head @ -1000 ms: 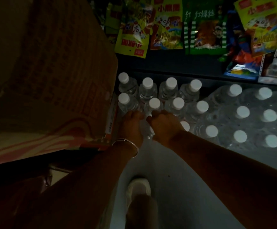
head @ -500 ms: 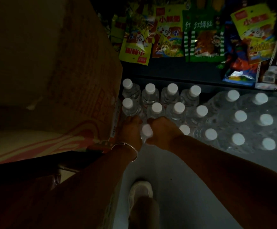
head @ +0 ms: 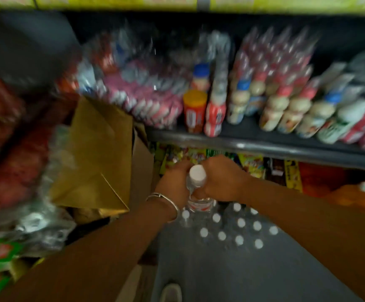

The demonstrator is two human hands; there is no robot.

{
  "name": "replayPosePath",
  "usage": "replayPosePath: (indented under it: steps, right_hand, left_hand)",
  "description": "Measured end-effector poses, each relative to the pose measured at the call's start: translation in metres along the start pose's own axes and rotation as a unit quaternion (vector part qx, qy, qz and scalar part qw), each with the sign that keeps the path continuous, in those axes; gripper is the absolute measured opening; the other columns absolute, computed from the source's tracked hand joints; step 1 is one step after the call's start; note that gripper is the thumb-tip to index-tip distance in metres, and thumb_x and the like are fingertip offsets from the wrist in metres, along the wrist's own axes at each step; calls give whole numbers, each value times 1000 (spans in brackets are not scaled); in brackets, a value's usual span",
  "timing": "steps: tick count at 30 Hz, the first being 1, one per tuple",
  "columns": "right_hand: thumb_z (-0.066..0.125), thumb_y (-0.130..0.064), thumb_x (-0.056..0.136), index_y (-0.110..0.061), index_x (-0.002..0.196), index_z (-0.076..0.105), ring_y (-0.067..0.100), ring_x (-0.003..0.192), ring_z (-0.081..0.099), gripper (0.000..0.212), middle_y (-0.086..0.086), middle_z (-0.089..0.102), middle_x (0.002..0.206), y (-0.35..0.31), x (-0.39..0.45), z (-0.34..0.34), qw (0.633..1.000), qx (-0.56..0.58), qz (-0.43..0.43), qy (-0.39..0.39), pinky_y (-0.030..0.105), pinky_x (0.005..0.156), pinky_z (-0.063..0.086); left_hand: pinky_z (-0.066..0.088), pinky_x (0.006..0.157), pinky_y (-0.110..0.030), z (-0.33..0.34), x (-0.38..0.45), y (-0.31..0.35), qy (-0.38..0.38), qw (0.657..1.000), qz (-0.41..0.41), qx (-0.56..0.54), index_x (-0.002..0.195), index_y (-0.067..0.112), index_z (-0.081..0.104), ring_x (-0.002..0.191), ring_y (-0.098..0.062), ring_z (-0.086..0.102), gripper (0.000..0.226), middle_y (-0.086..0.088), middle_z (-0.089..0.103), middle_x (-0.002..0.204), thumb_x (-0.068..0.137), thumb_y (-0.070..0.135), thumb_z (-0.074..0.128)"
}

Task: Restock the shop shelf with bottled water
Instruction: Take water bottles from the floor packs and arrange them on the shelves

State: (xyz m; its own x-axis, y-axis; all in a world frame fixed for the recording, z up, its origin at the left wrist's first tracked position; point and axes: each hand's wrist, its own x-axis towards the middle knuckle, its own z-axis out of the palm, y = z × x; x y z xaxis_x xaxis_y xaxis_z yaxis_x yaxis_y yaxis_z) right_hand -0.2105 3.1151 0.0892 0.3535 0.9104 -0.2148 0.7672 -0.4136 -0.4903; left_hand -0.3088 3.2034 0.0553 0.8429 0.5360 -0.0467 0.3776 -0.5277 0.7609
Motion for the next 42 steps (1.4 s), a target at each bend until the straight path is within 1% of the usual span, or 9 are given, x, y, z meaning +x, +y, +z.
replayPosePath:
  steps: [2,9,16,18,24,29,33,38,42]
  right_hand:
    - [78,-32,68,-14,78,68,18,73,60,24,3,65,78,-32,-22,-70,1000,-18,-15,16,34,68,51]
    - [83,-31,64,-11,74,69,22,78,62,26,10,69,83,-143,-92,-290,987,36,-22,154,33,64,47]
    - [82,-22,62,-10,69,71,19,72,68,18,6,71,73,-241,-121,-458,948,146,-85,271,36,71,56]
    - [80,-22,69,-9,70,68,12,62,67,18,0,69,63,-266,-122,-501,939,164,-102,286,27,56,53]
    - [79,-30,70,3,95,65,22,66,64,43,14,68,82,-338,-95,-619,894,171,-151,386,33,59,53]
    - [79,-30,72,0,101,60,20,55,63,46,7,63,70,-377,-45,-686,863,204,-169,430,31,58,53]
    - [79,-33,71,-1,105,60,22,68,67,50,9,66,83,-389,13,-717,855,202,-158,451,35,63,56]
    - [74,-39,76,-5,97,62,23,71,67,41,9,68,86,-387,81,-733,871,162,-130,445,33,62,54]
    - [75,-40,75,-5,98,64,25,78,68,43,10,70,91,-380,126,-739,879,155,-107,438,40,77,56]
  left_hand:
    - [36,70,2,-45,2,62,12,997,35,-64,101,5,60,82,-2,51,15,-1,57,96,87,1,56]
    - [42,71,-8,-205,11,249,69,968,240,-30,108,-6,62,76,11,52,43,-15,64,93,69,7,48]
    - [43,52,-10,-349,19,383,75,957,270,-76,84,11,56,57,0,51,37,-2,54,71,66,-20,43]
    - [44,48,-14,-382,25,406,97,950,284,-91,81,11,53,52,-3,52,45,-7,53,67,68,-28,36]
    - [41,54,-8,-471,63,457,193,930,313,-27,89,12,56,60,1,50,37,1,54,73,80,-21,42]
    - [49,79,-31,-526,114,475,255,911,324,-28,102,-5,59,85,-27,58,28,-19,63,91,84,-15,40]
    - [50,82,-34,-557,158,467,288,910,296,-29,99,8,60,84,-22,58,28,-6,62,87,90,-7,38]
    - [51,89,-43,-580,213,445,237,950,203,0,92,13,56,94,-31,59,22,-15,60,104,86,-3,42]
    - [49,75,-27,-588,241,436,191,964,169,74,90,10,59,88,-19,59,8,-6,61,92,83,10,63]
